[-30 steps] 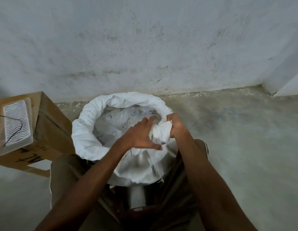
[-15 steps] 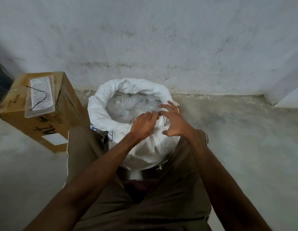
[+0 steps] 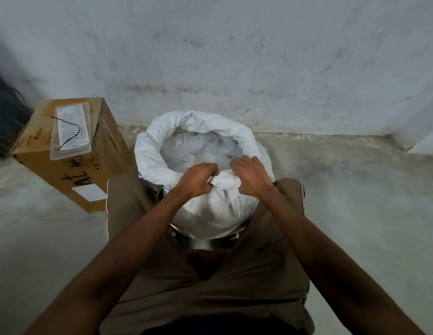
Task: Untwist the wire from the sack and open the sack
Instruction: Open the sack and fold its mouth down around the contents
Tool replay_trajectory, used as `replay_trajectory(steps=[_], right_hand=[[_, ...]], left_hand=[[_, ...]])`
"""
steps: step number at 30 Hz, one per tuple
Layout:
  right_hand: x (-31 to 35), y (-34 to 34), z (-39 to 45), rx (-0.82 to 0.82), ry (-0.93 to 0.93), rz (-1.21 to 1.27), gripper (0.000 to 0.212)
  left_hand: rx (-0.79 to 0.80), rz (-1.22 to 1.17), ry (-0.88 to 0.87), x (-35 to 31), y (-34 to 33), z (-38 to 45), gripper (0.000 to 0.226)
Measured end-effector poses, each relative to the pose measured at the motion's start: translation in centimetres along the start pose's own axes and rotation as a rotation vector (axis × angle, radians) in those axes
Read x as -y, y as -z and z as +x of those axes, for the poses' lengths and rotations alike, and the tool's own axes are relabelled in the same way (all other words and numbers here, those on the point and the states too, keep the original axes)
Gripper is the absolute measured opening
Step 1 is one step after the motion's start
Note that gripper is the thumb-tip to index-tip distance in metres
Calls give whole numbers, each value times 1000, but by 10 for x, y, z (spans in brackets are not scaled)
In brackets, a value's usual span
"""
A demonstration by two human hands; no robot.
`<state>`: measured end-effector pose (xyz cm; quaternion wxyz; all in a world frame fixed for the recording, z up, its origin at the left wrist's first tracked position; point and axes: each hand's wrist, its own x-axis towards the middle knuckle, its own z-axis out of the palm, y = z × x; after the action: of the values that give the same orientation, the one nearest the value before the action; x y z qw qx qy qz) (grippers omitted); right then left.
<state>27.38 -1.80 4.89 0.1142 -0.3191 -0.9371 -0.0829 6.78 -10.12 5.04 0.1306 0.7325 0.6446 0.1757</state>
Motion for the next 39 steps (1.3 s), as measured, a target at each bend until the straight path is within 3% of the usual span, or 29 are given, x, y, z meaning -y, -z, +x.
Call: replay_trajectory(steps=[2,5,9,12,15,18,20,22,25,28,30,33,35,39], right_hand=[[8,9,4,254,-26,123,85],[14,16,9,429,-74,231,100],[17,10,15,400,-77,128,57],[23,0,8,310,-139,50,40],[31,-14,-8,142,-140,-4,40],[38,-30,-17,22,-105,-42,42],[37,-32,-11,109,-91,-76,52],[35,-26,-2,245,-106,-48,82],[40,-18,7,333,-200,279,99],[45,-19,18,450,-175,406,84],[50,-18,23,477,-124,352,64],[60,-18,24,418,-89,166,36],[63,-24,20,322,-170,112,29],[74,-46,1,121,-263,99,34]], left_hand=[[-5,65,-106,-5,-9,1,34],[-135,148,-345,-11,-28,-4,31],[-305,171,-514,-5,-38,-12,28],[-257,-24,-343,4,-31,-19,46],[-88,190,-118,28,-14,-19,74],[164,320,-10,39,-1,-12,57],[172,319,-10,33,1,-9,39],[136,397,-32,28,-4,-9,32],[89,456,-174,34,-18,-21,32],[-32,570,-416,40,-32,-35,22],[-69,541,-463,44,-34,-40,26],[8,312,-421,47,-22,-42,41],[54,190,-342,50,-2,-42,54],[106,377,-195,61,19,-33,45]])
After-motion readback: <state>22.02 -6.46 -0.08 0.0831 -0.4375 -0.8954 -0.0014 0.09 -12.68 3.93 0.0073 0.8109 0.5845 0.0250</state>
